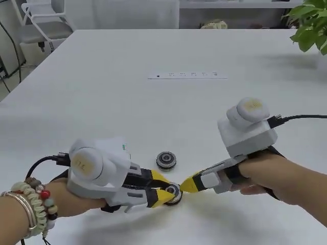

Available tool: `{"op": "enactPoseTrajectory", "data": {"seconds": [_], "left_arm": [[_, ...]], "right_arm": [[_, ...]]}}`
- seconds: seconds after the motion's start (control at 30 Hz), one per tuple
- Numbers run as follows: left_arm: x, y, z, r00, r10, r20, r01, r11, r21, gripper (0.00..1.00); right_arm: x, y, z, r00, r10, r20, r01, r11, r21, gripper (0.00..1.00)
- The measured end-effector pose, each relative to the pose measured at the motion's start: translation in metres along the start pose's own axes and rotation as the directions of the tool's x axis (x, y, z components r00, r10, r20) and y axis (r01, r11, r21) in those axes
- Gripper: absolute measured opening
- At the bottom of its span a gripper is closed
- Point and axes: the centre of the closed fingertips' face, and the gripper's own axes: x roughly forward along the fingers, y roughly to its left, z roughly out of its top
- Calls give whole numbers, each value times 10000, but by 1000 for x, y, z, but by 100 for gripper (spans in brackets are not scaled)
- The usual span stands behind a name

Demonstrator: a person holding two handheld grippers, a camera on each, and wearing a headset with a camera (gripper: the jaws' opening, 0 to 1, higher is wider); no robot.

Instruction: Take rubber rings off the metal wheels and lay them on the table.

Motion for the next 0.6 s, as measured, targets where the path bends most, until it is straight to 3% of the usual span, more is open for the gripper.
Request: {"op": "enactPoseTrajectory", "data": {"seconds": [0.6], "left_arm": [[0, -1, 1, 10000, -48, -70, 50, 9996, 267, 8]], "right_arm": [[-1, 7, 1, 9999, -16, -99, 14, 9997, -234, 0]]}}
